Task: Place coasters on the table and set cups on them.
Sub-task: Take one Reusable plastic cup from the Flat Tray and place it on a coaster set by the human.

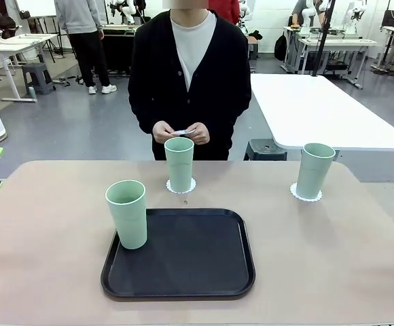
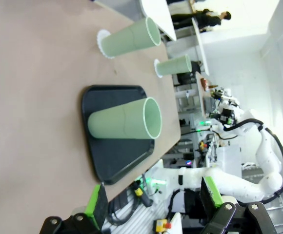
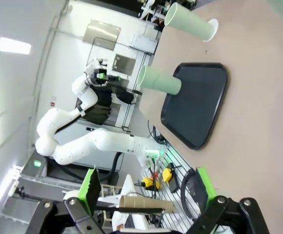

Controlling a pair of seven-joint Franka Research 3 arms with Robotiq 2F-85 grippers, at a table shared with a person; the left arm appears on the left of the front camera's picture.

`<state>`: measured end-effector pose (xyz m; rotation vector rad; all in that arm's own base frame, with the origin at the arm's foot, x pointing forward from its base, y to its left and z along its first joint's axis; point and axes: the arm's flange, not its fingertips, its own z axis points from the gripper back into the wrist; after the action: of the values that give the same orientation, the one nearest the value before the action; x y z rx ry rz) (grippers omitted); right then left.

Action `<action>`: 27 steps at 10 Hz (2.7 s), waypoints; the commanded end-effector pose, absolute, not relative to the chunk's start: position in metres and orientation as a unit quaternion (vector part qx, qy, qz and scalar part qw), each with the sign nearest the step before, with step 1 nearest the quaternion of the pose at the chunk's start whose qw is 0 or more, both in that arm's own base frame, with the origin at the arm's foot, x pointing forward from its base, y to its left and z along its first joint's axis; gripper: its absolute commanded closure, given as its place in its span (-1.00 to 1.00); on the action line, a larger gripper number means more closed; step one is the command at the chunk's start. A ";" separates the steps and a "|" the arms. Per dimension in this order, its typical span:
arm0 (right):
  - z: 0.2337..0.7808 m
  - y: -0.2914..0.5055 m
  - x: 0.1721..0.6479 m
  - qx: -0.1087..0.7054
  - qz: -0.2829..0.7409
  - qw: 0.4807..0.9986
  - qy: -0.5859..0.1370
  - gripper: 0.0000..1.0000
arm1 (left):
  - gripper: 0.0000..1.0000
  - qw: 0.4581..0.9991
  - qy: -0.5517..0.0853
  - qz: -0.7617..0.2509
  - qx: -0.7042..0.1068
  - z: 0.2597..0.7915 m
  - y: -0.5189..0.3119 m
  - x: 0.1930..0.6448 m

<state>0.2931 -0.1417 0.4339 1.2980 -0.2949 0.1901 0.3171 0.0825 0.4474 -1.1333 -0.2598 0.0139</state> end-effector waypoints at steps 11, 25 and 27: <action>0.439 -0.134 0.302 0.609 0.066 0.780 -0.131 -1.00 | -1.00 0.833 -0.126 0.004 -0.539 0.448 0.083 0.317; 0.439 -0.134 0.302 0.609 0.066 0.780 -0.131 -1.00 | -1.00 0.894 -0.182 -0.207 -0.353 0.481 0.068 0.381; 0.439 -0.134 0.302 0.609 0.066 0.780 -0.131 -1.00 | -1.00 0.882 -0.153 -0.346 -0.281 0.504 0.036 0.421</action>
<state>0.3025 -0.1328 0.4388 1.3144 -0.2778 0.1382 0.3977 0.0357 0.5059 -0.6805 -0.2949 -0.5552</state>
